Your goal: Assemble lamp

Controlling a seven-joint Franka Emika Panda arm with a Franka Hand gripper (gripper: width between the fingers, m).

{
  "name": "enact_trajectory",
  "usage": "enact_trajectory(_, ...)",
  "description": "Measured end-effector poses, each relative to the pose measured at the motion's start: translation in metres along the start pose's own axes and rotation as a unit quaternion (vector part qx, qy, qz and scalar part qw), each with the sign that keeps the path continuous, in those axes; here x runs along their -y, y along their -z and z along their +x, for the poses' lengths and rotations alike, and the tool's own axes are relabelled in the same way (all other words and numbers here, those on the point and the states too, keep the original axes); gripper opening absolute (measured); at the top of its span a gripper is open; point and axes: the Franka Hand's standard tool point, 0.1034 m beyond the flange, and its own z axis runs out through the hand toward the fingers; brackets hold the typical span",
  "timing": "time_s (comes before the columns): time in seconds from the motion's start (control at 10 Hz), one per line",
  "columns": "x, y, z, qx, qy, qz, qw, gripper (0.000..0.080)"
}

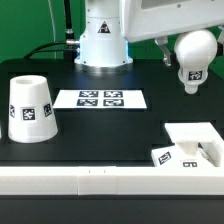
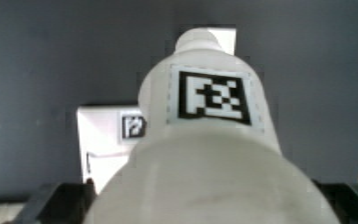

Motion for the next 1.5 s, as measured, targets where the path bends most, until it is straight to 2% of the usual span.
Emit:
enact_trajectory(0.2,-0.004,-0.003,0.0,-0.072,0.002,-0.01,0.997,0.0574)
enact_trajectory(0.3,-0.007,-0.005,-0.001,-0.073,0.014,-0.015,0.997,0.0574)
enact_trajectory(0.5,-0.022,0.003,0.014,-0.082,0.062,-0.032,0.994,0.0574)
enact_trajectory(0.7,-0.027,0.009,0.036,-0.074,0.103,-0.04,0.991,0.0574)
enact_trajectory(1.0,-0.027,0.005,0.034,-0.074,0.102,-0.04,0.991,0.0574)
enact_trajectory(1.2,-0.022,-0.001,0.038,-0.083,0.124,-0.048,0.988,0.0575)
enact_trajectory(1.4,-0.022,0.002,0.061,-0.088,0.151,-0.05,0.983,0.0575)
enact_trajectory(1.5,-0.021,0.001,0.066,-0.091,0.154,-0.05,0.983,0.0575)
